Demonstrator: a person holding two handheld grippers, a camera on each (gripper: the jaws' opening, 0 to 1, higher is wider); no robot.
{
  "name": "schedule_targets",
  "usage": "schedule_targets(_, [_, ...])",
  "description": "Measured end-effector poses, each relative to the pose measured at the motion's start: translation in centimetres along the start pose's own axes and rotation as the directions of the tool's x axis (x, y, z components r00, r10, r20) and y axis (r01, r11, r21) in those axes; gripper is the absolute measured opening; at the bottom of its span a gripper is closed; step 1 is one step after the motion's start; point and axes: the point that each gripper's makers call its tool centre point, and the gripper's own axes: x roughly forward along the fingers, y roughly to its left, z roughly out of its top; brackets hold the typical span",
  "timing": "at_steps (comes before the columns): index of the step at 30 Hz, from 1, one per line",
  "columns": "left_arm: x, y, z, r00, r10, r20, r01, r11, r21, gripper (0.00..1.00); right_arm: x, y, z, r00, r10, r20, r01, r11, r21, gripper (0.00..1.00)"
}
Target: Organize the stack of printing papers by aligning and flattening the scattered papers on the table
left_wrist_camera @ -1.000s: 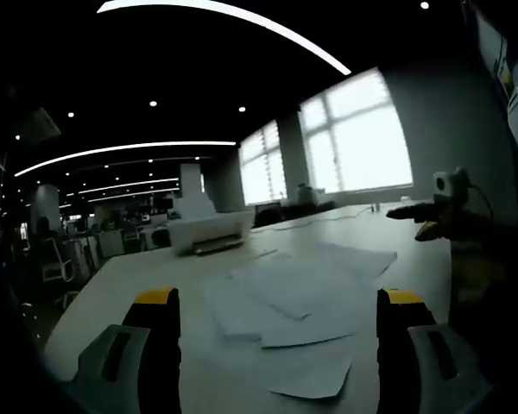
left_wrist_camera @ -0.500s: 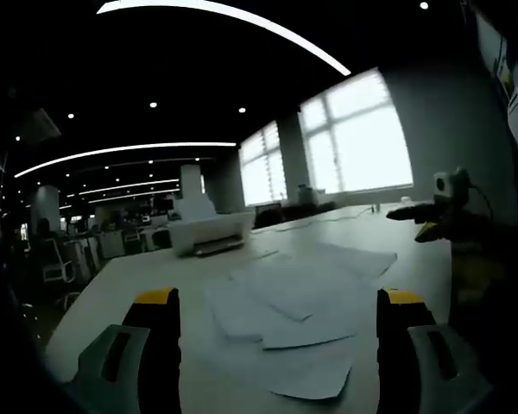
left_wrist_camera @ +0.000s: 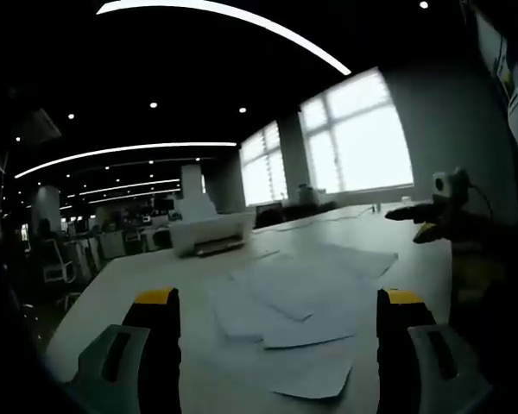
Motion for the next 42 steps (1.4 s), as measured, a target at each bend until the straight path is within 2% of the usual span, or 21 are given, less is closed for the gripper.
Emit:
schedule_targets(20, [0.1,0.0,0.1,1.0,-0.001,0.0,0.001,1.0,0.002,0.97,1.7,0.1,0.5,1.0,0.025,0.006,-0.025,1.0,-0.016,0.89])
schedule_targets(36, [0.2,0.0,0.2,1.0,0.003,0.0,-0.003,1.0,0.002,0.97,4.2,1.2,1.1,0.997,0.074,0.006,-0.074,0.996,-0.042,0.89])
schedule_targets(38, [0.2,0.0,0.2,1.0,0.003,0.001,-0.003,1.0,0.003,0.97,4.5,0.8,1.1,0.997,0.08,0.006,-0.08,0.996,-0.047,0.89])
schedule_targets(42, [0.1,0.1,0.4,1.0,0.003,0.003,-0.003,1.0,0.004,0.97,5.2,1.1,1.4,0.996,0.093,0.002,-0.092,0.994,-0.059,0.89])
